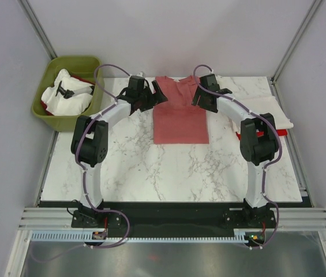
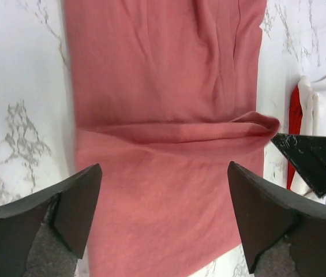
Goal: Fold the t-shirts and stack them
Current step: Fold the tshirt
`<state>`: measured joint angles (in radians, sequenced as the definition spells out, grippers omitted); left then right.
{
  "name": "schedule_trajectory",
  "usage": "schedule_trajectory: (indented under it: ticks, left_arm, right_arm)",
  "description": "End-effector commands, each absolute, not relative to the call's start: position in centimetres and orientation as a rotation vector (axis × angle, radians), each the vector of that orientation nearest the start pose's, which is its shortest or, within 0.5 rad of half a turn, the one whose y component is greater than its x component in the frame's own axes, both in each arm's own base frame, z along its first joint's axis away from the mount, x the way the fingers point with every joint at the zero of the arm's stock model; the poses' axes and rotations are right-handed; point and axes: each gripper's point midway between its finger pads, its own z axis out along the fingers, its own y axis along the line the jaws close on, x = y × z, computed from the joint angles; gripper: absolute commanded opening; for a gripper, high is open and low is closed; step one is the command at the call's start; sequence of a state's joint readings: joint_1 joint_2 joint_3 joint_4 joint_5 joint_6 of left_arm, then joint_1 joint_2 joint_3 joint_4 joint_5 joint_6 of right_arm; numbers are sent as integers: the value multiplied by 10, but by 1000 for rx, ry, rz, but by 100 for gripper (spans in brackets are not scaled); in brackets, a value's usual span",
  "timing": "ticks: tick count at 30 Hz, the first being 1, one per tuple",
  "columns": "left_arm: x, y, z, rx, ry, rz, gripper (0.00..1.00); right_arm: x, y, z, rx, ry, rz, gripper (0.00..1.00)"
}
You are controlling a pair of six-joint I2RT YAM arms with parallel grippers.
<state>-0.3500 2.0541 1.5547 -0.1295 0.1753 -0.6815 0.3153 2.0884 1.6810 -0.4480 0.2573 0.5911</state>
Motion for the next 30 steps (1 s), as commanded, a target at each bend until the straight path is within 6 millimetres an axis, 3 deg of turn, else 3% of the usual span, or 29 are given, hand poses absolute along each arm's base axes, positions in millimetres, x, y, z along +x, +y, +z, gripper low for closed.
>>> schedule_trajectory:
  ticks: [1, 3, 4, 5, 6, 7, 8, 9, 12, 13, 14, 15, 17, 19, 20, 25, 30]
  left_arm:
    - [528, -250, 121, -212, 2269, -764, 100]
    - [522, -252, 123, -191, 2271, -779, 100]
    - [519, -250, 137, -176, 2241, -780, 100]
    - [511, -246, 126, -183, 2260, -762, 100]
    - [509, -245, 134, -173, 2231, -767, 100]
    - [503, -242, 147, -171, 2206, -765, 100]
    - [493, -235, 136, -183, 2229, -742, 100]
    - [487, -233, 136, -183, 2230, -739, 100]
    - [459, -232, 128, -188, 2263, -753, 95]
    - [452, -234, 126, -189, 2268, -763, 92]
    - [437, -236, 117, -184, 2295, -766, 90]
    - [430, -239, 115, -182, 2304, -770, 88]
    - [412, -241, 100, -177, 2343, -748, 81]
    - [401, -242, 98, -181, 2351, -748, 71]
    - [390, -239, 86, -188, 2379, -738, 70]
    - [363, -228, 74, -219, 2376, -746, 63]
    - [353, -228, 66, -211, 2378, -746, 62]
  right_arm:
    - [532, 139, 107, 464, 2274, 104, 83]
    - [526, 137, 104, 464, 2265, 109, 84]
    - [523, 136, 118, 472, 2234, 123, 83]
    - [519, 134, 122, 475, 2223, 126, 84]
    - [512, 131, 116, 473, 2227, 123, 83]
    - [507, 130, 129, 476, 2204, 135, 83]
    - [498, 125, 123, 487, 2217, 119, 83]
    - [492, 124, 134, 487, 2198, 134, 82]
    - [470, 124, 123, 481, 2244, 159, 78]
    - [462, 125, 128, 482, 2240, 181, 74]
    - [449, 124, 115, 477, 2278, 179, 72]
    - [441, 126, 120, 472, 2280, 215, 65]
    - [421, 124, 101, 470, 2327, 225, 63]
    - [408, 126, 96, 456, 2348, 250, 58]
    - [398, 124, 83, 452, 2373, 248, 58]
    - [386, 130, 61, 424, 2412, 293, 45]
    - [383, 131, 41, 426, 2447, 297, 41]
